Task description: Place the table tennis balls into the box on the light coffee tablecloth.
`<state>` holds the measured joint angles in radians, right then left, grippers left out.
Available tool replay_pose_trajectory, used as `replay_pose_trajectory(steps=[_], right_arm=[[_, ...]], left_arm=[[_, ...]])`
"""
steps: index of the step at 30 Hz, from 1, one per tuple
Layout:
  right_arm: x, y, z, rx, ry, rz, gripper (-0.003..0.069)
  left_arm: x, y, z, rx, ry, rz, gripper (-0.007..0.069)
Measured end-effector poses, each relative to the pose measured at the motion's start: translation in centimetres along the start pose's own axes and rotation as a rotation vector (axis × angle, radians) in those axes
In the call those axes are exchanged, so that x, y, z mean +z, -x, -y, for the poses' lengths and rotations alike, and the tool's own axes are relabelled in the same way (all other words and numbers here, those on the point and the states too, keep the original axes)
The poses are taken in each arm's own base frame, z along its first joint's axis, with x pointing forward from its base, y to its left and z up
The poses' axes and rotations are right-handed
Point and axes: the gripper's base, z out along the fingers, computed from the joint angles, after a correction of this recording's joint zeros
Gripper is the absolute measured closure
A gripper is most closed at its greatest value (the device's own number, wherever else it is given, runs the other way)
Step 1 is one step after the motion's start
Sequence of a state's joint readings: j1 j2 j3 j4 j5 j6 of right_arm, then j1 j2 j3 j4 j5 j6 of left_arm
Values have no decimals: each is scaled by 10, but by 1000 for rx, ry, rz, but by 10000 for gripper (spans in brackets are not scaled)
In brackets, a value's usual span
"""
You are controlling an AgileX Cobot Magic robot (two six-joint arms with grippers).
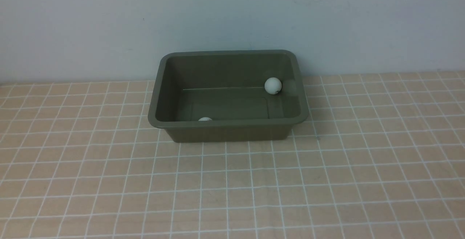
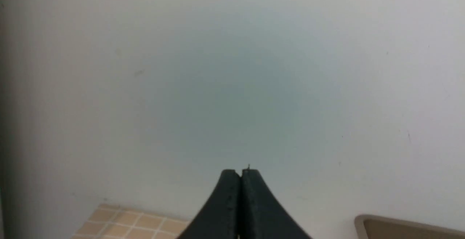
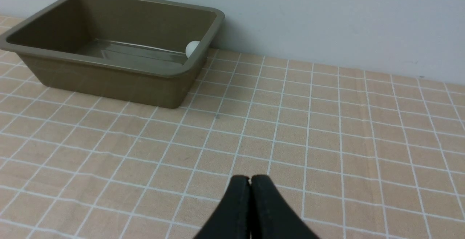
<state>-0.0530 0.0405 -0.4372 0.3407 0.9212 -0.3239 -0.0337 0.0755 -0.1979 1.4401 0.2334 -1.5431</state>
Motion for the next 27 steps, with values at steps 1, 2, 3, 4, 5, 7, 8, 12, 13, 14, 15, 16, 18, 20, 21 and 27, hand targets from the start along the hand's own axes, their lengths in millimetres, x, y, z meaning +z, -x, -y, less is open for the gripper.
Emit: replay_pose_trajectory(steps=[1, 2, 3, 4, 5, 7, 8, 12, 13, 14, 15, 16, 18, 20, 21, 27], right_arm=[[0, 0, 0, 0, 0, 0, 677], [0, 0, 0, 0, 0, 0, 677], [0, 0, 0, 0, 0, 0, 677], [0, 0, 0, 1, 1, 0, 677], [0, 0, 0, 2, 2, -1, 677], [0, 0, 0, 1, 1, -2, 677], [0, 0, 0, 2, 2, -1, 677], [0, 0, 0, 2, 2, 0, 677], [0, 0, 0, 2, 2, -1, 677], [0, 0, 0, 2, 2, -1, 677], [0, 0, 0, 2, 2, -1, 677], [0, 0, 0, 2, 2, 0, 677], [0, 0, 0, 2, 2, 0, 677], [0, 0, 0, 2, 2, 0, 677], [0, 0, 0, 2, 2, 0, 677], [0, 0, 0, 2, 2, 0, 677]], left_arm=[[-6, -3, -1, 7, 4, 33, 693], [-7, -4, -1, 7, 1, 36, 693], [-9, -7, -1, 14, 2, 44, 693], [-10, -12, -2, 22, 5, 40, 693], [-9, -15, -2, 24, 2, 33, 693], [-9, -19, -1, 28, -7, 23, 693], [-9, -21, 0, 31, -18, 17, 693], [-9, -22, 1, 29, -33, 15, 693], [-9, -22, 1, 25, -33, 15, 693], [-9, -22, 1, 15, -33, 15, 693], [-9, -22, 1, 10, -34, 15, 693], [-9, -22, 1, -9, -36, 15, 693], [-9, -22, 2, -59, -48, 13, 693], [-9, -22, 4, -115, -64, 11, 693], [-9, -22, 4, -120, -65, 11, 693], [-9, -21, 5, -260, -85, 9, 693]])
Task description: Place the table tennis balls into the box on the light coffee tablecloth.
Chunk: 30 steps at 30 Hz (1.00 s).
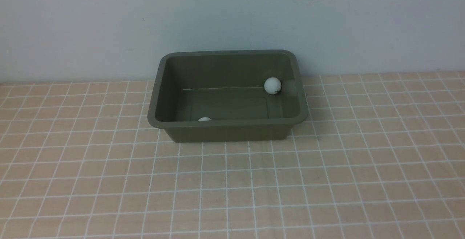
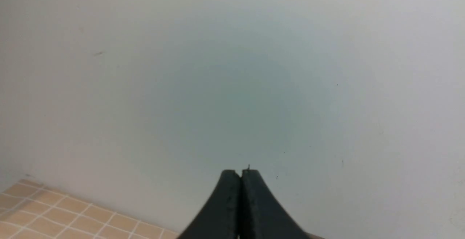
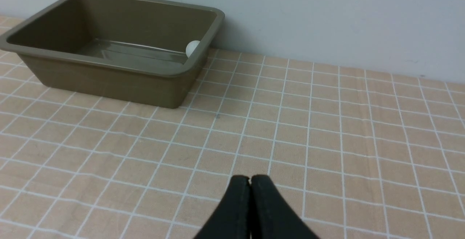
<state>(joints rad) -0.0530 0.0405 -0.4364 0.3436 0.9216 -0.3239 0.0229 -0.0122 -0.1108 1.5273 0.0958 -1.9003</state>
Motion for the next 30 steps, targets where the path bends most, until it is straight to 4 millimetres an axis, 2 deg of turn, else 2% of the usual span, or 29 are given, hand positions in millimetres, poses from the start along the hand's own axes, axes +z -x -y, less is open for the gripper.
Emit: replay_pose_trajectory(steps=[8, 13, 19, 26, 30], right_arm=[[0, 0, 0, -1, -1, 0, 677], [0, 0, 0, -1, -1, 0, 677], [0, 0, 0, -1, -1, 0, 677], [0, 0, 0, -1, -1, 0, 677], [0, 0, 0, -1, -1, 0, 677]], left_arm=[[0, -5, -5, 125, 42, -28, 693], [-2, -16, -15, 219, 138, -163, 693], [-4, -29, -13, 446, 64, -303, 693], [-6, -62, -21, 475, 14, -401, 693], [-7, -67, -22, 455, 11, -407, 693]])
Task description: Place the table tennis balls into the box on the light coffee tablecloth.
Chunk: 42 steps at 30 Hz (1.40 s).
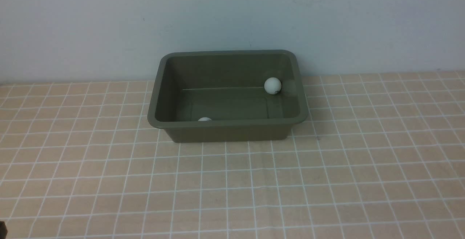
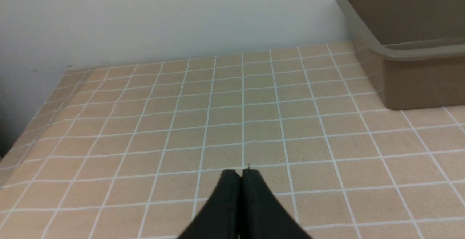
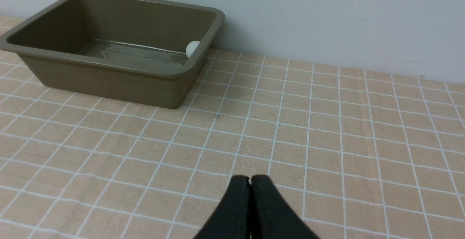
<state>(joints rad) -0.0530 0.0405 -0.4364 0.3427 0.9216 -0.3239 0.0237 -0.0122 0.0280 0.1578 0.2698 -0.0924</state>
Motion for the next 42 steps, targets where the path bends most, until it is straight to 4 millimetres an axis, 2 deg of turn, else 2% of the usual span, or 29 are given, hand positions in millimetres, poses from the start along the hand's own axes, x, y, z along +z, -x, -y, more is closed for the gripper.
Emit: replay_pose_trajectory(steps=[23, 33, 39, 40, 41, 42], right_arm=[[0, 0, 0, 0, 0, 0, 677], [4, 4, 9, -136, -102, 82, 677], [31, -31, 18, -141, -169, 150, 677], [42, -47, 20, -129, -184, 150, 677], [44, -48, 21, -127, -185, 149, 677], [51, -60, 22, -115, -195, 150, 677]], left_arm=[[0, -1, 0, -3, 0, -11, 693], [0, -1, 0, -3, 0, -11, 693], [0, -1, 0, -3, 0, -11, 693], [0, -1, 0, -3, 0, -11, 693], [0, -1, 0, -3, 0, -11, 693], [0, -1, 0, -3, 0, -12, 693]])
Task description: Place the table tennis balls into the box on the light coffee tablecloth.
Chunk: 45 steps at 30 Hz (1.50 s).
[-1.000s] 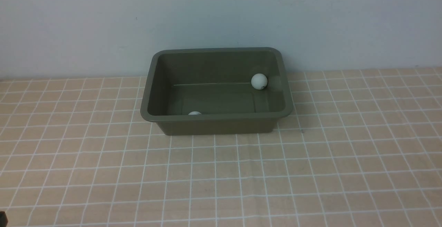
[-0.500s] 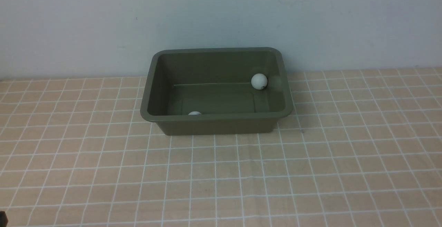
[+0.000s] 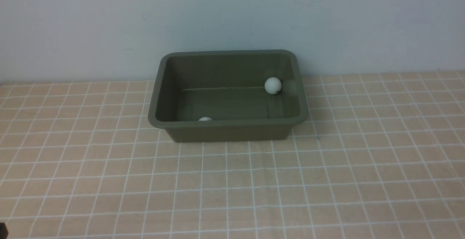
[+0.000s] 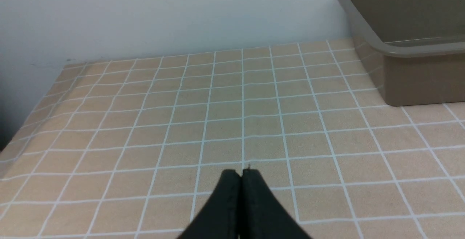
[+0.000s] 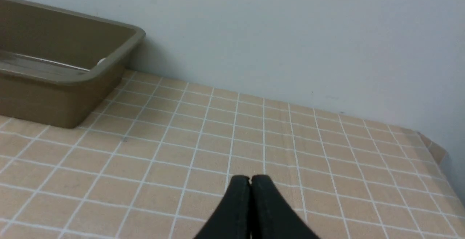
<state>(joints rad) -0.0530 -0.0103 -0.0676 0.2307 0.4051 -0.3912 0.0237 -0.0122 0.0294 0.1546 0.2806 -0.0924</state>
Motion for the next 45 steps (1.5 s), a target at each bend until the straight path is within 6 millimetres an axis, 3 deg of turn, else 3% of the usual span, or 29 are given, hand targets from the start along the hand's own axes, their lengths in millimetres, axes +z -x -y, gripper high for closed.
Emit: replay_pose_trajectory(steps=[4, 45], right_arm=[[8, -20, -2, 39, -23, 23, 677], [8, -29, -7, 62, 29, -80, 677]], left_arm=[[0, 0, 0, 0, 0, 0, 693], [0, 0, 0, 0, 0, 0, 693]])
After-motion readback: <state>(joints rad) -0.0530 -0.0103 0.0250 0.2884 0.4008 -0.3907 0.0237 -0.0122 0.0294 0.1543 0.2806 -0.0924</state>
